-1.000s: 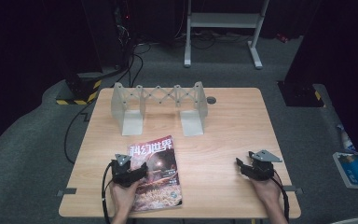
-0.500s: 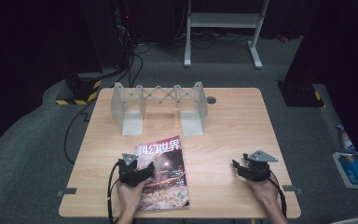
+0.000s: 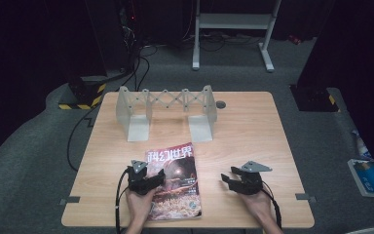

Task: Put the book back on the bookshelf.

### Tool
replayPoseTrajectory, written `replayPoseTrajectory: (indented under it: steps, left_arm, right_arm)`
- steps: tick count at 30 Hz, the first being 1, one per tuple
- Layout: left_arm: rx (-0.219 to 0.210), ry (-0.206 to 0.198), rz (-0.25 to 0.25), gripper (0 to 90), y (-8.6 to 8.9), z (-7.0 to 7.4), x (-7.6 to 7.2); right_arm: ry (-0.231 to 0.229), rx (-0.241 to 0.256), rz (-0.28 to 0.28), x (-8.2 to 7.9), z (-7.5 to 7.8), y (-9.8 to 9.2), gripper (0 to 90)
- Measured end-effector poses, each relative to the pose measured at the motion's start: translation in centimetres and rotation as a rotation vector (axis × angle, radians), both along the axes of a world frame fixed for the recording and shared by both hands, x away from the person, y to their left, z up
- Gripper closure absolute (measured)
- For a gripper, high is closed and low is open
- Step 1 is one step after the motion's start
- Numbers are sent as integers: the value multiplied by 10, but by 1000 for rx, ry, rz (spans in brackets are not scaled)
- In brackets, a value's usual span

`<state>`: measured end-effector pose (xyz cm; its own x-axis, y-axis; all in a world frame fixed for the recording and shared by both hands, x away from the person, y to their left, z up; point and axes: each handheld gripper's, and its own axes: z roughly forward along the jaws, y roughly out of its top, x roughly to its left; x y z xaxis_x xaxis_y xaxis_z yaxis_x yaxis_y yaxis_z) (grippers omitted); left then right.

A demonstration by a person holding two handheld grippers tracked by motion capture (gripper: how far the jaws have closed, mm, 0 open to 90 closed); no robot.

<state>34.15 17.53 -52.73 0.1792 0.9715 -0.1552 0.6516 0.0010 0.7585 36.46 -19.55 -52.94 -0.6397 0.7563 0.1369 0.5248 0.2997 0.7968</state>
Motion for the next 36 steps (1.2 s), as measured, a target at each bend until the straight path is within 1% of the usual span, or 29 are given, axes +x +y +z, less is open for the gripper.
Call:
replayPoseTrajectory:
  steps: [2, 3, 7, 12, 15, 19, 21, 26, 29, 34, 36]
  left_arm:
    - [-8, -2, 2, 211, -2, 0, 0]
    - [-5, -2, 0, 211, -2, 0, 0]
    - [-17, -3, -3, 213, -6, 0, 0]
    - [-19, -5, -12, 216, -9, 0, 1]
    - [-22, -6, -13, 217, -11, 0, 1]
    - [-25, -6, -19, 217, -13, 0, 1]
    - [-24, -6, -22, 217, -13, 0, 1]
    - [-41, -7, -32, 220, -15, 0, 2]
    - [-51, -8, -34, 220, -18, -1, 2]
    - [-54, -12, -38, 221, -21, -1, 3]
    - [-56, -12, -39, 222, -21, -1, 3]
  right_arm:
    - [3, -3, 24, -1, 0, 9, 433]
    - [10, -1, 33, -2, 0, 14, 433]
    - [15, 2, 65, -3, 0, 26, 432]
    - [21, 27, 100, -8, 3, 40, 426]
    - [16, 36, 124, -11, 5, 47, 420]
    - [15, 31, 145, -13, 5, 57, 414]
    - [22, 22, 148, -13, 5, 62, 411]
    - [24, -11, 156, -14, 3, 69, 405]
    - [39, -11, 152, -14, 2, 69, 405]
    - [34, -31, 149, -13, 2, 69, 403]
    - [24, -40, 156, -13, 2, 69, 403]
